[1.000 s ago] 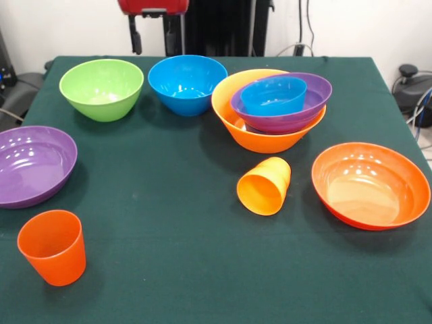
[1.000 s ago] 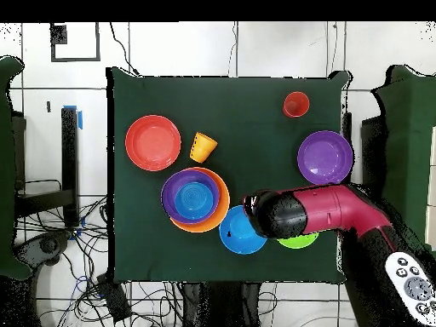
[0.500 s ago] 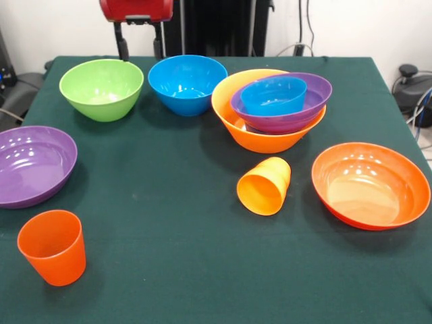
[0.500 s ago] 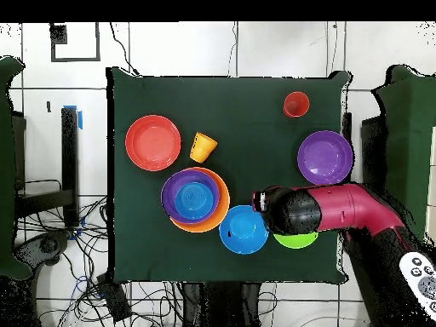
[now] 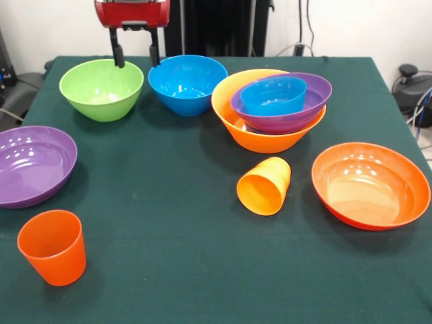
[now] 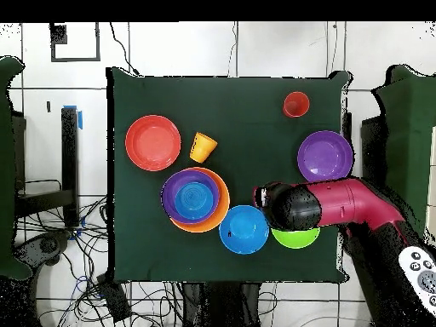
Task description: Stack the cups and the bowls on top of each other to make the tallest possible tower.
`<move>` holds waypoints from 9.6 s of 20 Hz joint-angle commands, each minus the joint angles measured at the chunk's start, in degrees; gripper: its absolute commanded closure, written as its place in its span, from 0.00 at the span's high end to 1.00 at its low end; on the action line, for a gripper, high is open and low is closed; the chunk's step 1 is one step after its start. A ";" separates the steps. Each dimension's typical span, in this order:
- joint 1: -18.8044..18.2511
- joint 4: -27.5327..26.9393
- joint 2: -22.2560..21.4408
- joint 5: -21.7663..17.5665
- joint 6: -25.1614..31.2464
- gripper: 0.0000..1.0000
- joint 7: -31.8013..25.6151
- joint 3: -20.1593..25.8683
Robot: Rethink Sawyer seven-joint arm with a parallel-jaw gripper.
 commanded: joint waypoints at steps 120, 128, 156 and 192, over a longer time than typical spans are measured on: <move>1.65 0.31 -1.24 2.10 -5.53 1.00 4.02 -7.50; 3.83 0.55 -0.91 2.74 -9.69 1.00 7.01 -12.24; 10.69 -1.94 5.17 0.88 -17.70 1.00 9.36 -22.56; 14.98 -8.90 22.27 0.84 -33.87 1.00 4.73 -33.28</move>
